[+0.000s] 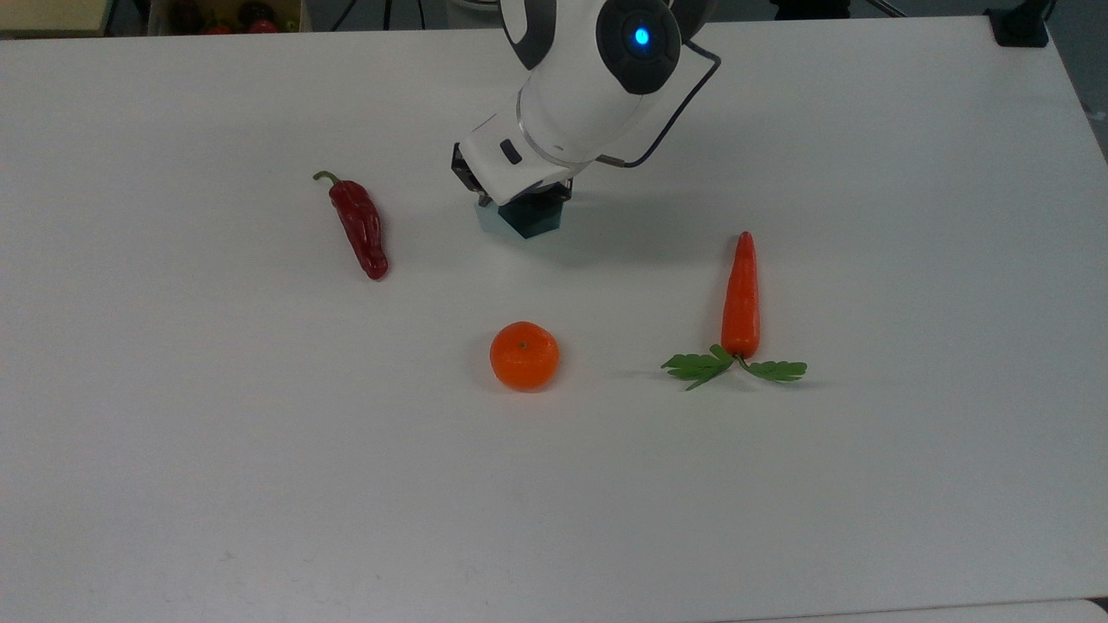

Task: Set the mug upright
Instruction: 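Rotate the held mug upright and lower its base to the table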

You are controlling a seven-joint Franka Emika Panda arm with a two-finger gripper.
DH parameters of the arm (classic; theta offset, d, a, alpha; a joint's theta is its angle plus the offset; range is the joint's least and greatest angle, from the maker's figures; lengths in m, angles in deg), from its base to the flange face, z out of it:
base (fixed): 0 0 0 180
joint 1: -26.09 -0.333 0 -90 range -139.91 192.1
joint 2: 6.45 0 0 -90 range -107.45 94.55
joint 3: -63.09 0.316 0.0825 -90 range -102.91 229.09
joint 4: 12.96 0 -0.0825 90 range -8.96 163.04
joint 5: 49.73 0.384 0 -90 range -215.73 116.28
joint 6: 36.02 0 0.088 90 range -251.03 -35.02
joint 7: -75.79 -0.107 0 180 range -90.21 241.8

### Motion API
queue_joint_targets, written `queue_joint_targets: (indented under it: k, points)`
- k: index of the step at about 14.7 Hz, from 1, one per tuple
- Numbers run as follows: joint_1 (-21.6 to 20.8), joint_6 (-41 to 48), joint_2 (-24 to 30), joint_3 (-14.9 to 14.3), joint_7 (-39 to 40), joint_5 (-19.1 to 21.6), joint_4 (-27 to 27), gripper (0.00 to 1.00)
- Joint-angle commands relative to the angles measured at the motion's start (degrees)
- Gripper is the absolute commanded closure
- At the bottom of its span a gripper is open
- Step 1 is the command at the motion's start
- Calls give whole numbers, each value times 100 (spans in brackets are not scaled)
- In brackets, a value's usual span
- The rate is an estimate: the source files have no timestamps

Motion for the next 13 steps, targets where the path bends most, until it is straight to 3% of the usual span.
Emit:
queue_joint_targets:
  k: [1, 4, 6, 9, 10, 11, 12, 13]
  points:
    - [28, -807, 276, 6, 1497, 614, 275, 100]
    - [46, -1449, 303, 6, 2870, 967, 583, 99]
    - [46, -1801, 312, 6, 3267, 1011, 899, 96]
    - [125, -1934, 294, 6, 3550, 1038, 944, 88]
    - [151, -1943, 303, 6, 3550, 1046, 936, 74]
    - [212, -1926, 320, 6, 3524, 1073, 918, 44]
    - [274, -1917, 355, 6, 3489, 1177, 900, 5]
    - [292, -1891, 382, -3, 3480, 1326, 874, 0]
